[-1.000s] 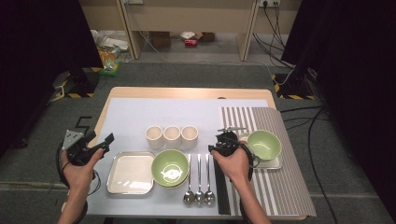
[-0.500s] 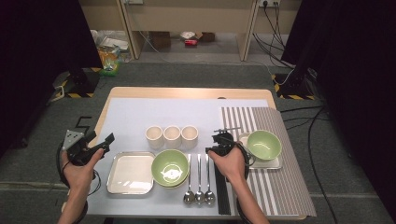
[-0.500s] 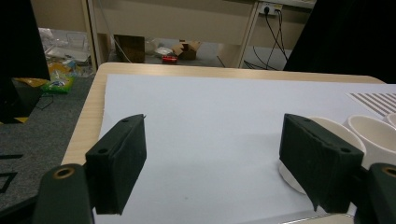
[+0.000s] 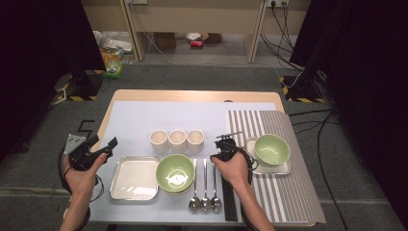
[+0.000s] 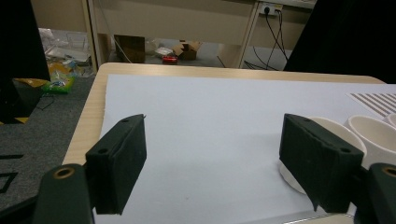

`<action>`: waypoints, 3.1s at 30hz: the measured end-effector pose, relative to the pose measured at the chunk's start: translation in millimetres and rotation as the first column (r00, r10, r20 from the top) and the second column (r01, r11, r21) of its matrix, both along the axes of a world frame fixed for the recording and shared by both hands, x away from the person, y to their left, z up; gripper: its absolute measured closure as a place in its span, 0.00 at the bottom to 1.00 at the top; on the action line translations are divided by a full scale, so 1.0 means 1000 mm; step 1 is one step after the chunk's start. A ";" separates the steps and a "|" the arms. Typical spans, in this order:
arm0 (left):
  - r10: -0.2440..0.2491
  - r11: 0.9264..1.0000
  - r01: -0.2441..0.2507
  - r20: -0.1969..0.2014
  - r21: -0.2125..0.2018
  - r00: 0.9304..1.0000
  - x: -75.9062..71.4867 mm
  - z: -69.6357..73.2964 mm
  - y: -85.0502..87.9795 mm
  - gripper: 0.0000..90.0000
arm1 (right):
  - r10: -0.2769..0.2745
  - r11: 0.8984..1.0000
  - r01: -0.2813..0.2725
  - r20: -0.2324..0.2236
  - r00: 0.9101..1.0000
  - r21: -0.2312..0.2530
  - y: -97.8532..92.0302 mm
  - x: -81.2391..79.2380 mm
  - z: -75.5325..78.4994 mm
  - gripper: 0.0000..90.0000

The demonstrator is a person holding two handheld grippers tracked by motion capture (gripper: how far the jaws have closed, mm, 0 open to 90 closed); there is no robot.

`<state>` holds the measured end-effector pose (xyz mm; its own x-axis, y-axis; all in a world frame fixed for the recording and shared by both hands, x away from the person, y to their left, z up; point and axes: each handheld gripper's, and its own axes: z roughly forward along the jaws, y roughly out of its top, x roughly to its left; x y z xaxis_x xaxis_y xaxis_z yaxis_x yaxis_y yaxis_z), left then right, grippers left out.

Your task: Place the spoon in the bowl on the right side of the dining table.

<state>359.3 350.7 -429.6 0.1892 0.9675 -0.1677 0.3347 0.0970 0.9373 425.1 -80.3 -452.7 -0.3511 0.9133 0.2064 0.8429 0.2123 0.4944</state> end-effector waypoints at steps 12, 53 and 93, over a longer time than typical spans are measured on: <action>0.001 1.000 -0.001 0.000 0.000 1.000 0.000 0.000 0.000 0.25 | -0.002 1.000 0.001 -0.030 1.000 -0.017 0.003 0.003 -0.004 0.81; -0.004 1.000 0.004 0.002 0.002 1.000 0.000 0.000 -0.001 0.25 | 0.029 0.991 -0.032 -0.023 0.999 -0.129 0.015 0.002 -0.005 0.87; -0.012 1.000 0.012 -0.004 0.007 1.000 0.001 -0.002 -0.004 0.25 | -0.021 0.996 0.017 -0.037 0.999 -0.090 0.010 0.004 -0.007 0.98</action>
